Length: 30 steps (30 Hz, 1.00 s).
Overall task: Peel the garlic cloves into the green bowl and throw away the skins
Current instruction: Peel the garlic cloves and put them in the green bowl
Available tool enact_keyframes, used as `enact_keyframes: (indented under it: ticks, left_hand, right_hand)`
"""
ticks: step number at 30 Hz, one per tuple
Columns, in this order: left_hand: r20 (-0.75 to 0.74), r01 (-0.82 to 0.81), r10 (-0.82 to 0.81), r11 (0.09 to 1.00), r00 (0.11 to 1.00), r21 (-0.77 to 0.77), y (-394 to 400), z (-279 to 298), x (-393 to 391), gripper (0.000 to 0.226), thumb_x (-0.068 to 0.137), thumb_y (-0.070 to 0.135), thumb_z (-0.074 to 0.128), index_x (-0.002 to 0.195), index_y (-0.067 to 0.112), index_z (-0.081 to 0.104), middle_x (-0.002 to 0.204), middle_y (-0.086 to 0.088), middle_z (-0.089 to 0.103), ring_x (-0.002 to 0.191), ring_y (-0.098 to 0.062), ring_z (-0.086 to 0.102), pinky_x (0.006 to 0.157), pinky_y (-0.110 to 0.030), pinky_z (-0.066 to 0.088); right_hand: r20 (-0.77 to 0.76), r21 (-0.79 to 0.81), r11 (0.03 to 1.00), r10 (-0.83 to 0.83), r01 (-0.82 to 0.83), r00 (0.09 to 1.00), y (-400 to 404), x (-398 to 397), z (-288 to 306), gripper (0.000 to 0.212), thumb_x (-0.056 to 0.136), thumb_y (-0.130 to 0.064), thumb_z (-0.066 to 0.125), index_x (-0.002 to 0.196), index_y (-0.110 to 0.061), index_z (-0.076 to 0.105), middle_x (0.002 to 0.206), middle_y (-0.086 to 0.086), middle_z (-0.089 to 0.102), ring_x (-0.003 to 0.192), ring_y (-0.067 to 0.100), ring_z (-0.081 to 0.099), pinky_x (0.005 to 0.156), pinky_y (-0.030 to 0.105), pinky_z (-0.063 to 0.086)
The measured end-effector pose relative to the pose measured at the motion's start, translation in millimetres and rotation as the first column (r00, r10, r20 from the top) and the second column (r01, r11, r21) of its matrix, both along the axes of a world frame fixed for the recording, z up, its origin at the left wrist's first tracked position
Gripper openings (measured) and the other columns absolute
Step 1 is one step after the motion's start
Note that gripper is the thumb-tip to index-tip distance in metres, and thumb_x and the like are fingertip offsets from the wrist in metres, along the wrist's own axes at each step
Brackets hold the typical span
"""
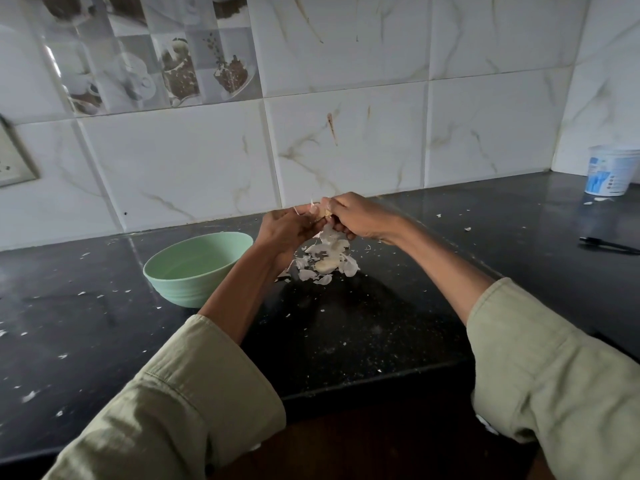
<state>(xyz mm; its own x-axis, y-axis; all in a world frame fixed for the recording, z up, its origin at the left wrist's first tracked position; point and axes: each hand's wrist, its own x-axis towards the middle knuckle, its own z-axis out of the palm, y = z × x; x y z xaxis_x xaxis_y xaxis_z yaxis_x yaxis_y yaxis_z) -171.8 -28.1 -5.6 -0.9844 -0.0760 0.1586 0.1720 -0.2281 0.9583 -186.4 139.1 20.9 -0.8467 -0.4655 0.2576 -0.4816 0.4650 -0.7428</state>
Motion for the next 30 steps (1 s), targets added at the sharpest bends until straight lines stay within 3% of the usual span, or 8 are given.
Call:
enact_keyframes:
  ticks: [6, 10, 13, 17, 22, 26, 28, 30]
  left_hand:
    - [-0.078, -0.072, 0.064, 0.993, 0.995, -0.097, 9, -3, -3, 0.012, 0.101, 0.000, 0.064, 0.096, -0.004, 0.074, 0.092, -0.013, 0.075, 0.079, -0.018, 0.074, 0.082, -0.026, 0.063]
    - [-0.068, -0.141, 0.128, 0.955, 0.989, -0.260, 5, -7, -4, 0.013, 0.100, 0.002, 0.066, 0.094, 0.007, 0.077, 0.097, -0.014, 0.075, 0.081, -0.017, 0.071, 0.077, -0.024, 0.060]
    - [-0.051, -0.134, 0.124, 0.934, 0.991, -0.331, 4, -8, -4, 0.015, 0.099, 0.000, 0.066, 0.094, 0.009, 0.078, 0.090, -0.012, 0.075, 0.077, -0.018, 0.068, 0.072, -0.024, 0.058]
    - [-0.072, -0.088, 0.067, 0.933, 0.995, -0.350, 6, -6, -2, 0.008, 0.096, 0.002, 0.071, 0.096, 0.007, 0.078, 0.080, -0.007, 0.075, 0.066, -0.009, 0.067, 0.072, -0.022, 0.058]
    - [-0.081, -0.016, 0.001, 0.983, 0.997, -0.185, 5, -4, -1, 0.008, 0.096, 0.003, 0.071, 0.099, -0.001, 0.077, 0.083, -0.011, 0.076, 0.078, -0.016, 0.072, 0.081, -0.023, 0.061]
    - [-0.086, 0.017, -0.027, 0.993, 0.996, -0.119, 3, -1, 2, 0.009, 0.097, -0.002, 0.067, 0.098, -0.003, 0.076, 0.087, -0.009, 0.076, 0.078, -0.013, 0.072, 0.080, -0.021, 0.060]
    - [-0.095, 0.020, -0.033, 0.990, 0.995, -0.140, 2, 0, 3, 0.010, 0.097, -0.001, 0.067, 0.097, 0.000, 0.077, 0.087, -0.008, 0.076, 0.080, -0.014, 0.072, 0.081, -0.021, 0.060]
    - [-0.114, 0.002, -0.023, 0.982, 0.993, -0.187, 3, -1, 4, 0.009, 0.097, 0.002, 0.069, 0.094, 0.003, 0.077, 0.085, -0.007, 0.077, 0.079, -0.014, 0.072, 0.080, -0.021, 0.060]
  right_hand:
    - [0.064, 0.116, 0.993, -0.039, 0.031, 0.997, 18, -12, 6, 0.040, 0.113, -0.030, 0.037, 0.090, -0.009, 0.061, 0.071, 0.001, 0.052, 0.059, 0.010, 0.043, 0.055, 0.023, 0.041]
    - [0.033, 0.338, 0.938, -0.100, 0.083, 0.994, 27, -22, 1, 0.030, 0.110, -0.025, 0.051, 0.090, -0.008, 0.066, 0.080, 0.006, 0.063, 0.063, 0.012, 0.055, 0.054, 0.022, 0.050]
    - [0.008, 0.402, 0.912, -0.092, 0.081, 0.996, 28, -26, -1, 0.025, 0.104, -0.029, 0.062, 0.104, -0.005, 0.069, 0.094, 0.010, 0.072, 0.073, 0.013, 0.064, 0.061, 0.023, 0.056]
    - [-0.054, 0.344, 0.934, -0.081, 0.095, 0.995, 25, -20, 6, 0.046, 0.103, -0.054, 0.051, 0.114, -0.013, 0.069, 0.104, 0.009, 0.070, 0.080, 0.016, 0.063, 0.061, 0.023, 0.052]
    - [-0.002, 0.193, 0.980, -0.053, 0.052, 0.999, 13, -11, 2, 0.054, 0.109, -0.051, 0.036, 0.127, -0.008, 0.064, 0.087, 0.003, 0.065, 0.071, 0.013, 0.064, 0.055, 0.019, 0.053]
    - [-0.018, 0.075, 0.997, -0.022, 0.023, 1.000, 7, -5, 1, 0.047, 0.110, -0.050, 0.036, 0.115, -0.014, 0.066, 0.075, 0.001, 0.055, 0.063, 0.014, 0.058, 0.059, 0.027, 0.052]
    - [-0.053, 0.072, 0.997, -0.006, 0.010, 0.999, 7, -3, 1, 0.043, 0.109, -0.051, 0.038, 0.117, -0.020, 0.068, 0.074, 0.002, 0.053, 0.063, 0.017, 0.059, 0.062, 0.033, 0.052]
    - [-0.096, 0.075, 0.997, 0.003, 0.004, 0.995, 9, -2, 0, 0.036, 0.109, -0.050, 0.039, 0.104, -0.030, 0.069, 0.073, 0.007, 0.049, 0.064, 0.023, 0.055, 0.064, 0.039, 0.049]
